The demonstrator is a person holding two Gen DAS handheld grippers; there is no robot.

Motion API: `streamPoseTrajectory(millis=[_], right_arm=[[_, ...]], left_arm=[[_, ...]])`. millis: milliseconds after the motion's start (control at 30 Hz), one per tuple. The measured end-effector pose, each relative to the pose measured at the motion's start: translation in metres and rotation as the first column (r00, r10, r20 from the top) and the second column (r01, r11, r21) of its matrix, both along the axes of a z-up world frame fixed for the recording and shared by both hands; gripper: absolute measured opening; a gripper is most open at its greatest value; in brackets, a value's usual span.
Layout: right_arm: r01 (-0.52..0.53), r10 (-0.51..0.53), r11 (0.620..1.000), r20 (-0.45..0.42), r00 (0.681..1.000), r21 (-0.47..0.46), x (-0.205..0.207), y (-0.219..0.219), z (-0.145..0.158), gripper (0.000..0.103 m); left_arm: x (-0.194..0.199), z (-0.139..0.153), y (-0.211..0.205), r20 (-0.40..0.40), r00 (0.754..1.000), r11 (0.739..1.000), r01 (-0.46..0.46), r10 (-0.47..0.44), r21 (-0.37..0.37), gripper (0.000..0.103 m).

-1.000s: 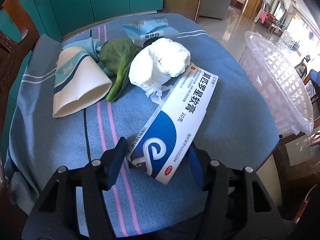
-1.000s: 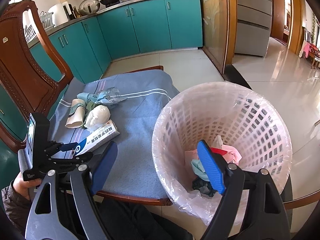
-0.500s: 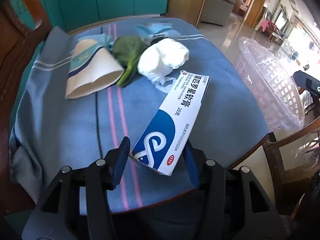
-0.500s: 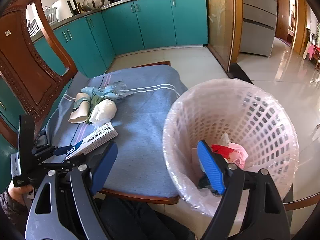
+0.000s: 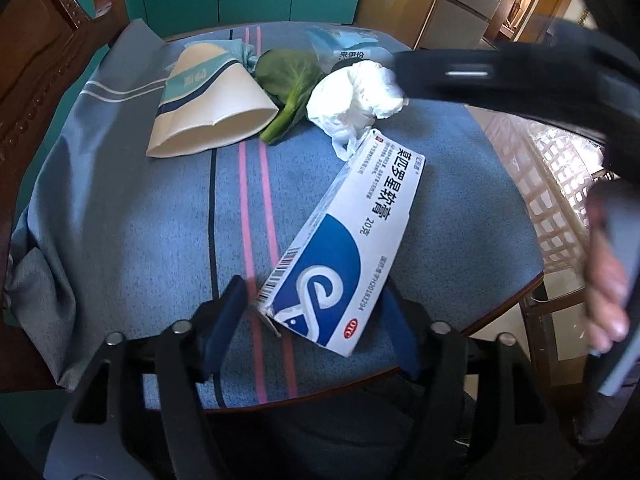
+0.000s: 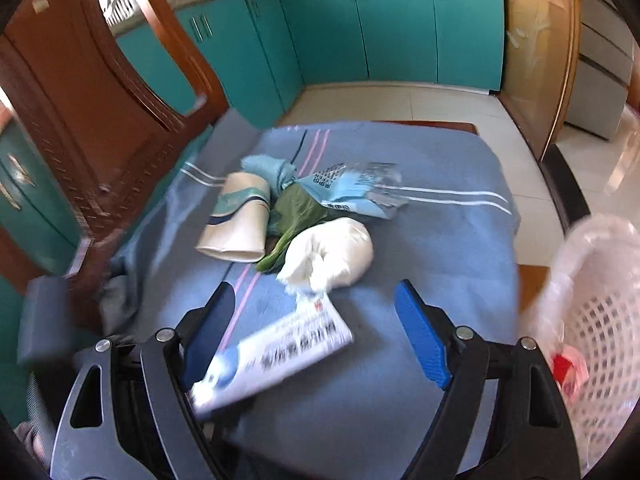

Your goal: Collect trash

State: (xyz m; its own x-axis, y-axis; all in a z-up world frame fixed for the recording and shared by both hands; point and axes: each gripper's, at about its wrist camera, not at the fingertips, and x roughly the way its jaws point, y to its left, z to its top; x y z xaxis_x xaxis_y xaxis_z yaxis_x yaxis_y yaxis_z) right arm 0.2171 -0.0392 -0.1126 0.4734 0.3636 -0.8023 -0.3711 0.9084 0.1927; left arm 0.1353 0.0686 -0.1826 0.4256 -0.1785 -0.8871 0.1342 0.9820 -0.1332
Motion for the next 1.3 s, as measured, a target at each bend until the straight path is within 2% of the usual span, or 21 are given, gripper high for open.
streamPoseTrajectory(millis=[200, 267, 300, 333, 367, 433, 533, 733, 767, 833, 933, 1133, 1300], right_arm=[[0.025, -0.026, 0.999, -0.030, 0.999, -0.042, 0.029, 0.026, -0.025, 0.080], [0.029, -0.030, 0.998, -0.027, 0.999, -0.058, 0.032, 0.028, -0.029, 0.069], [0.030, -0.032, 0.997, -0.020, 0.999, -0.077, 0.031, 0.027, -0.030, 0.056], [0.031, -0.032, 0.995, -0.010, 0.999, -0.094, 0.030, 0.026, -0.029, 0.050], [0.024, -0.025, 0.996, -0.010, 1.000, -0.089, 0.029, 0.025, -0.029, 0.046], [0.020, -0.021, 0.997, -0.010, 1.000, -0.077, 0.027, 0.019, -0.026, 0.031], [0.032, -0.033, 0.999, -0.023, 0.999, -0.043, 0.021, 0.003, -0.020, 0.023], [0.057, -0.056, 0.998, -0.031, 0.998, 0.015, 0.013, -0.018, -0.012, 0.020], [0.058, -0.058, 0.998, -0.025, 0.998, 0.022, 0.010, -0.021, -0.009, 0.019], [0.061, -0.061, 0.997, -0.010, 0.998, 0.036, 0.005, -0.028, -0.002, 0.019], [0.077, -0.079, 0.996, 0.021, 0.997, 0.054, -0.001, -0.036, 0.010, 0.018], [0.090, -0.093, 0.995, 0.071, 0.993, 0.043, -0.016, -0.051, 0.031, 0.018], [0.042, -0.041, 0.999, 0.039, 0.998, -0.007, -0.026, -0.048, 0.018, 0.018]], left_arm=[[0.001, -0.001, -0.004, -0.004, 1.000, 1.000, -0.005, 0.005, -0.003, 0.076], [0.003, 0.001, -0.002, 0.003, 1.000, 1.000, -0.013, 0.013, -0.002, 0.077], [0.005, 0.002, 0.000, 0.008, 1.000, 1.000, -0.019, 0.019, -0.003, 0.079], [0.006, 0.003, 0.001, 0.013, 0.999, 1.000, -0.029, 0.029, -0.007, 0.080], [0.008, 0.004, 0.002, 0.017, 0.999, 0.999, -0.036, 0.036, -0.011, 0.080], [0.012, 0.003, 0.004, 0.020, 0.999, 0.999, -0.043, 0.043, -0.011, 0.081], [0.014, 0.000, -0.001, 0.013, 0.999, 0.999, -0.041, 0.041, -0.010, 0.081], [0.021, 0.001, -0.008, 0.013, 0.999, 0.998, -0.033, 0.033, -0.050, 0.084], [0.021, 0.002, -0.010, 0.017, 0.999, 0.998, -0.028, 0.029, -0.051, 0.082], [0.021, 0.001, -0.010, 0.027, 0.999, 0.998, -0.026, 0.028, -0.051, 0.071], [0.021, 0.001, -0.006, 0.036, 0.998, 0.998, -0.043, 0.044, -0.044, 0.059], [0.011, 0.007, 0.010, 0.049, 0.994, 0.995, -0.094, 0.096, -0.042, 0.054], [-0.008, 0.015, 0.029, 0.072, 0.984, 0.986, -0.166, 0.165, 0.009, 0.054]])
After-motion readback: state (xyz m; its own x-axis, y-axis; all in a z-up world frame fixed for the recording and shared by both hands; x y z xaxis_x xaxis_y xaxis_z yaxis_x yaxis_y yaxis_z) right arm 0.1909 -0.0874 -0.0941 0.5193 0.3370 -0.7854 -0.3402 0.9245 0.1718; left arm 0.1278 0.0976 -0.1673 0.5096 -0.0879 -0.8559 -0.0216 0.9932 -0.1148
